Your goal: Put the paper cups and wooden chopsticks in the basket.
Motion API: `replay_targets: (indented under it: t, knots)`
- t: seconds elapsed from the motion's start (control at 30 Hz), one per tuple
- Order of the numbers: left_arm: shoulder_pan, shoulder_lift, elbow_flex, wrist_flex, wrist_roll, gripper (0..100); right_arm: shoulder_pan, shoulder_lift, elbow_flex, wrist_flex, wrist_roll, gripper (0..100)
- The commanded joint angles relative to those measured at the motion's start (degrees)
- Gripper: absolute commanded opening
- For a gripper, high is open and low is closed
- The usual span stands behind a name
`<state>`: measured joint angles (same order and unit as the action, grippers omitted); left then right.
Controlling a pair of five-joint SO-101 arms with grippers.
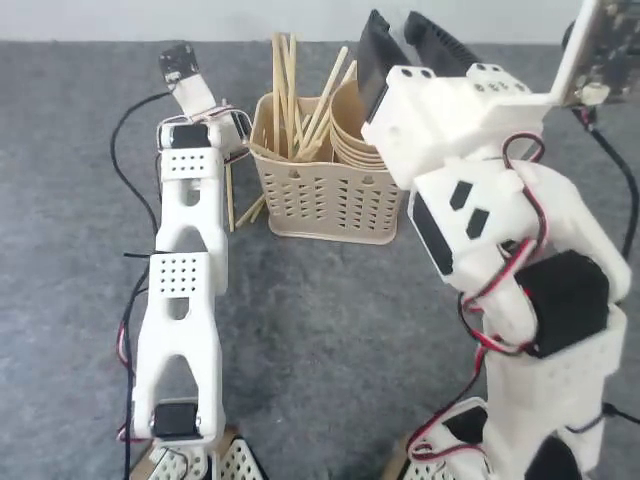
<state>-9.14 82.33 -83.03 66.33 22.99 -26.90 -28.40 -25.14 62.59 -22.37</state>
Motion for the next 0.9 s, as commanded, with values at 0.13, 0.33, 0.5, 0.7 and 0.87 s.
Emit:
replay_targets:
  t: [0.13, 0.33, 0.5, 0.7, 0.87]
  knots:
    - [1.1, 0.0, -0.3, -4.4, -0.6, 1, 0.4, -3.9, -2.3, 0.9, -1.0, 14.1]
    - [0.6, -2.7, -0.7, 0.2, -0.4, 1, 0.4, -3.9, -2.3, 0.7, -1.0, 14.1]
    - [1.1, -7.6, -4.7, 11.1, -0.4, 1, 0.4, -3.9, -2.3, 0.5, -1.0, 14.1]
    - [0.6, -10.7, -13.1, 24.7, -0.7, 1, 0.4, -3.9, -2.3, 0.5, -1.6, 14.1]
    - [-2.5, -17.2, -13.2, 28.6, -0.7, 1, 0.7, -3.9, -2.3, 0.5, -3.4, 14.0]
